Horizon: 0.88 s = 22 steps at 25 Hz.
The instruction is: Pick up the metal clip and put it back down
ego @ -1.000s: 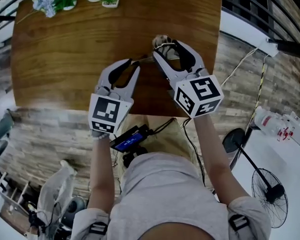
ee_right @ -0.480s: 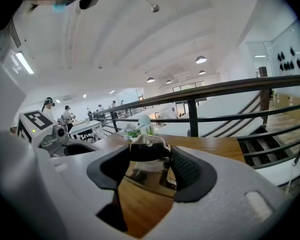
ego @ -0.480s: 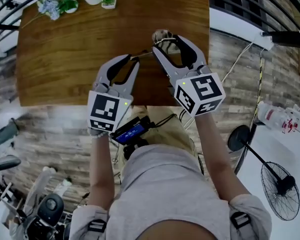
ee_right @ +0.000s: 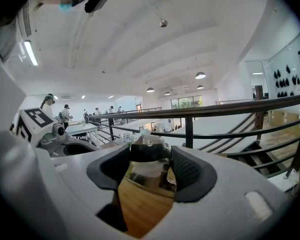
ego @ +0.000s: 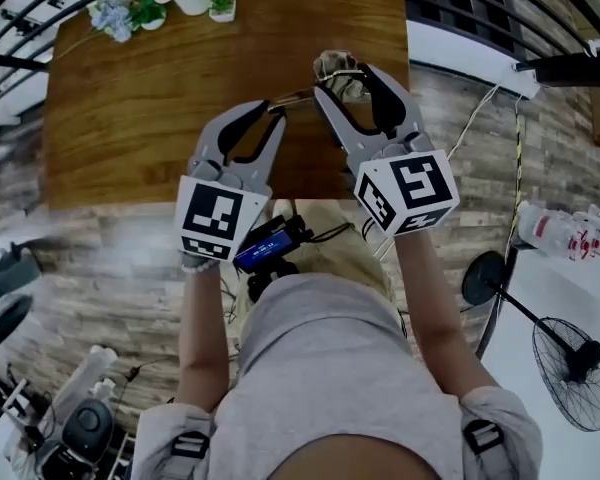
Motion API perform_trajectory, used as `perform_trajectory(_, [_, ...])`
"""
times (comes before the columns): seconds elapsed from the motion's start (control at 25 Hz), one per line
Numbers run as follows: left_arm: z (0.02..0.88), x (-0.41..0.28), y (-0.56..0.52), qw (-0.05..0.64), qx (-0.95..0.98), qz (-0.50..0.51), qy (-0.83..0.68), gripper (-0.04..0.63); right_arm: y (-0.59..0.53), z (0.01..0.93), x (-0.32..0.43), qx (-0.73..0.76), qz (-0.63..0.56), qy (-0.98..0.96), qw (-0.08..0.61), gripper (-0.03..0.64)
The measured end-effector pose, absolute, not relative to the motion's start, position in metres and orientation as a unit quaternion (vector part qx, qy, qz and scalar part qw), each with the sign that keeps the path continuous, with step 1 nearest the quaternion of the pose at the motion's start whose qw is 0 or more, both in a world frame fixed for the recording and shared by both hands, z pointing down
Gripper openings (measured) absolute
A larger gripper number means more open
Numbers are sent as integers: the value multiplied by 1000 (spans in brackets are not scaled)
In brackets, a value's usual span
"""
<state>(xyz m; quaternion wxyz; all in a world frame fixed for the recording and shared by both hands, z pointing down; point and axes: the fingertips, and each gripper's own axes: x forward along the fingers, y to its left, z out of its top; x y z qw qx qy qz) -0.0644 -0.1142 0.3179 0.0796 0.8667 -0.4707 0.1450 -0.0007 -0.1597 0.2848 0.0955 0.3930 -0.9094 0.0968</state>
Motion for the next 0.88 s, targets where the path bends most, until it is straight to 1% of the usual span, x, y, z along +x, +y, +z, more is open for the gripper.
perform_trajectory(0.52, [281, -56, -87, 32, 874, 137, -465, 97, -128, 246, 10, 414, 61, -906, 61, 259])
perform_trajectory(0.88, [268, -51, -80, 12, 881, 127, -455, 95, -117, 230, 16, 424, 45, -903, 51, 259])
